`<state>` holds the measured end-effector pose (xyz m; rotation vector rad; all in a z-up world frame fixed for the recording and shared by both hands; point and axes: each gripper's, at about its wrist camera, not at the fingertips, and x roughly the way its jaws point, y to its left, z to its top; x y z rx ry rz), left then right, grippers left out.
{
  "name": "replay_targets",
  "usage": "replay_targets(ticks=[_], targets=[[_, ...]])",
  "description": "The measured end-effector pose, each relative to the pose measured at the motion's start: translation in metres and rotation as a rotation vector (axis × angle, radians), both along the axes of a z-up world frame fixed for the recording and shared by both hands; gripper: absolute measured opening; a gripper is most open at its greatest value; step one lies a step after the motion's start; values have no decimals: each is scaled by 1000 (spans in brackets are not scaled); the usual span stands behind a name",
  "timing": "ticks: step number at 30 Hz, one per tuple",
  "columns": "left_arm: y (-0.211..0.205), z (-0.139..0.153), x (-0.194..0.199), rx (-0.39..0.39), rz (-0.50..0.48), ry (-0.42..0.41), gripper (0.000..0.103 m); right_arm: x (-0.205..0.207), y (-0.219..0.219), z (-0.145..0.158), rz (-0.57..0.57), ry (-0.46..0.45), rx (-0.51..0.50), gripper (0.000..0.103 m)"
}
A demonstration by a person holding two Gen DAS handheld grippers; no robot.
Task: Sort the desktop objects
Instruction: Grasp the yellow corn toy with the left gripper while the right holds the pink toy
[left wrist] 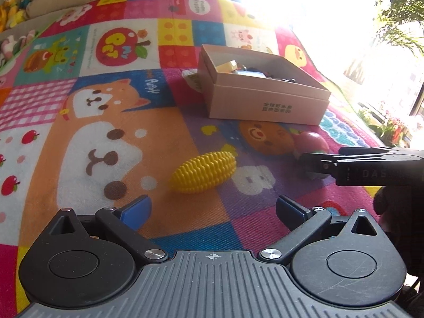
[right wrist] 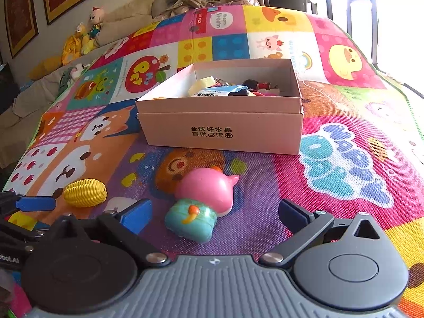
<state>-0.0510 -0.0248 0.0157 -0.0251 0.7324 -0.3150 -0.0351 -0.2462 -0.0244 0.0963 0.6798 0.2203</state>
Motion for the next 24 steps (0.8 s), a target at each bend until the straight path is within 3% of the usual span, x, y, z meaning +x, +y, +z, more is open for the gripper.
replay_targets(ticks=[6,17,24], targets=[[-10,2,7,-8,-50,-13,102,0,-2,0,-8,-2,13,102],[-8,-6,26,27,13,-7,102,0,-3,1,-12,-5,21,102],[-20,-8,39,74,27,-34,70,-1,-4,1,-19,-13,25,102]])
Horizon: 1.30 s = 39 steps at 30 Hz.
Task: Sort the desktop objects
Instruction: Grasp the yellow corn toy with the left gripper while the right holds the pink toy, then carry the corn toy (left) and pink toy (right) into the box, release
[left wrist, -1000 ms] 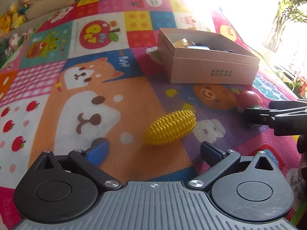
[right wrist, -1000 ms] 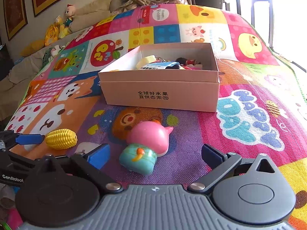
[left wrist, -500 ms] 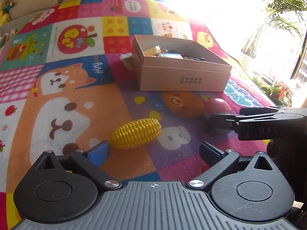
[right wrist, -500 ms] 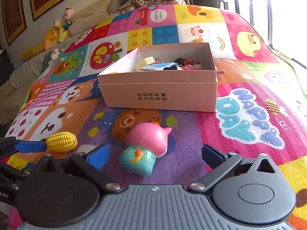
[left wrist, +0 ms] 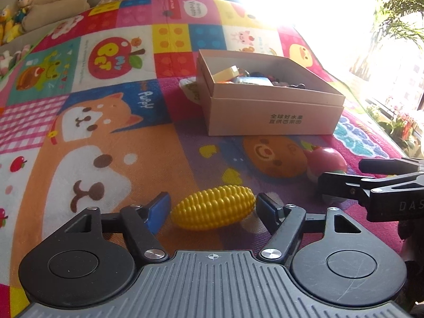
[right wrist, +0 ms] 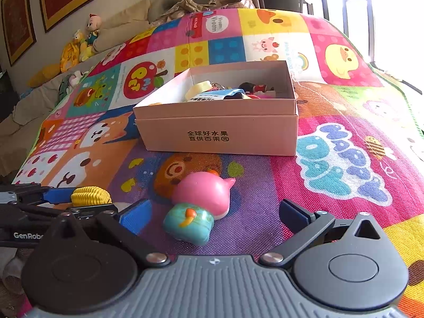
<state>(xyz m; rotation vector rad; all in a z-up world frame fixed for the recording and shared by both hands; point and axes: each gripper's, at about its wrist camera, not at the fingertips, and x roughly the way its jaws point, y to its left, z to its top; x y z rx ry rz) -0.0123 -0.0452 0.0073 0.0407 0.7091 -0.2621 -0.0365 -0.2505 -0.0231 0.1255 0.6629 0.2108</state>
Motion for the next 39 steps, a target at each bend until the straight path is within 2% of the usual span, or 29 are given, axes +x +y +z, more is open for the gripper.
replay_targets(ticks=[4,7,12,13,14,15,18,20,25,28,30,33,39], targets=[[6,2,-4,-8,-4,-10,69,-1,0,1,0,-10,4,102],[11,3,-14,7,-13,-22,69,-2,6,1,40,-15,-20,100],[16,4,-26,15,-29,-24,70,0,18,-1,80,-1,-84,66],[16,4,-27,19,-30,-27,70,1,21,-1,87,3,-100,62],[16,6,-28,21,-31,-31,70,0,23,0,93,-2,-116,54],[16,8,-29,19,-34,-38,69,-1,27,1,102,-6,-134,53],[14,25,-34,14,-56,-85,70,-8,30,14,158,-22,-142,51],[10,41,-35,15,-78,-132,69,-16,27,33,179,-67,-144,51],[-8,88,-29,45,-132,-282,70,-32,4,112,174,-247,-98,51],[-25,107,-15,60,-156,-354,70,-29,-14,150,159,-316,-79,51],[-35,111,0,73,-164,-366,70,-17,-31,172,114,-349,-56,51],[-48,106,28,84,-179,-351,70,10,-50,184,31,-362,-67,51],[-70,83,87,66,-177,-292,69,87,-60,171,36,-261,-46,51]])
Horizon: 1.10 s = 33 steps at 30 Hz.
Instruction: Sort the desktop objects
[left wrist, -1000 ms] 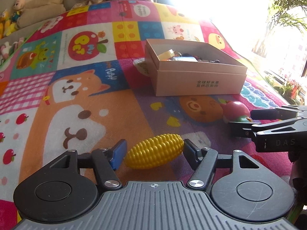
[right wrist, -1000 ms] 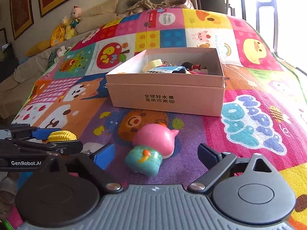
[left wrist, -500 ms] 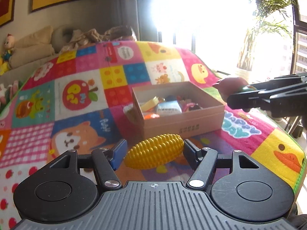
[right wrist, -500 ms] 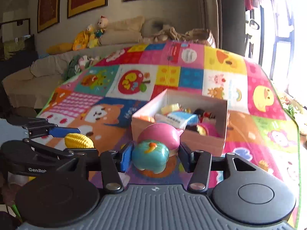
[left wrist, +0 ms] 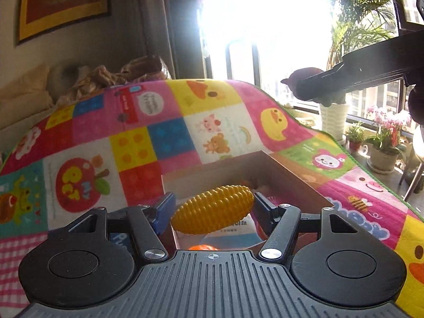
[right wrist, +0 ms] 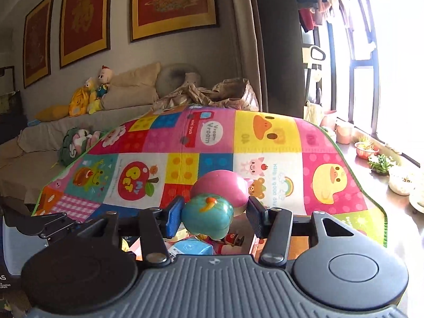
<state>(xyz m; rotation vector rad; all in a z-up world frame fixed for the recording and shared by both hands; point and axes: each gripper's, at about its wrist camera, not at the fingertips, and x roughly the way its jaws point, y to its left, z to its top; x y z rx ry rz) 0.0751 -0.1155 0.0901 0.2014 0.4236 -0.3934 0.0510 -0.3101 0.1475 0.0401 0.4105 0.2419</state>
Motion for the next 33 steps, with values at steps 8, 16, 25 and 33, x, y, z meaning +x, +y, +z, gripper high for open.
replay_targets(ticks=[8,16,25,33], targets=[[9,-22,20,26,15,55,70,85,6,-52,-29,100,60,70],[-10,-10,55,-51,-16,-1,96,49,-15,-70,-75,82,90,83],[42,-29,-11,-2,58,65,102,6,-8,-80,-71,107,56,92],[93,-80,-53,-17,260,255,103,-33,62,-119,14,217,-3,100]])
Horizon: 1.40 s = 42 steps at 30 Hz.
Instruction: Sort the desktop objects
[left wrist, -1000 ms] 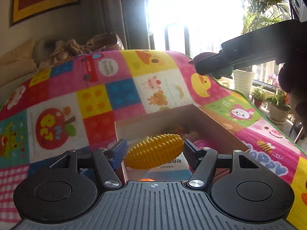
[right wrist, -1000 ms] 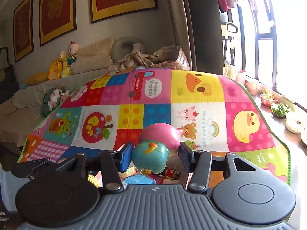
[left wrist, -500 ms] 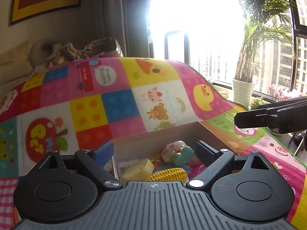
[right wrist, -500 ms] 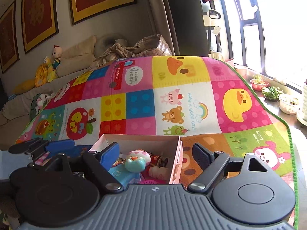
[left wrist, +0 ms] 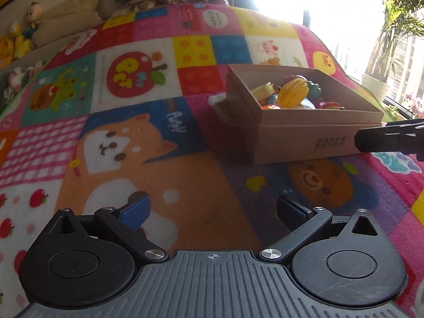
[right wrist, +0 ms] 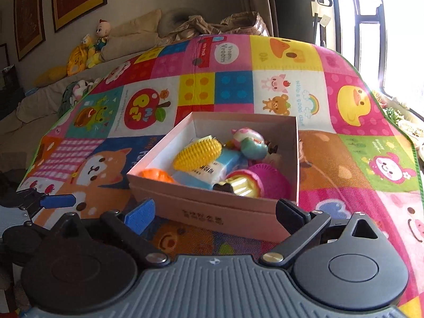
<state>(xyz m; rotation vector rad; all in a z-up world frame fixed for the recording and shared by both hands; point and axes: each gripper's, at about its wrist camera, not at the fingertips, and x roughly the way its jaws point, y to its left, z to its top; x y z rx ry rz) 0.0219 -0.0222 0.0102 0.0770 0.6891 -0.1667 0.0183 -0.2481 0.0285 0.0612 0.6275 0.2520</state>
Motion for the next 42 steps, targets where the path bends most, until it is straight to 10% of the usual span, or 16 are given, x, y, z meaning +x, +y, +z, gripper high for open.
replay_targets(ticks=[9,42], targets=[[11,-6,-6,-7,88,41,103,-16,43,-57,-62,119,-136,103],[11,-7,-6,-15,84,41,103,5,47,-64,-122,58,-132,103]])
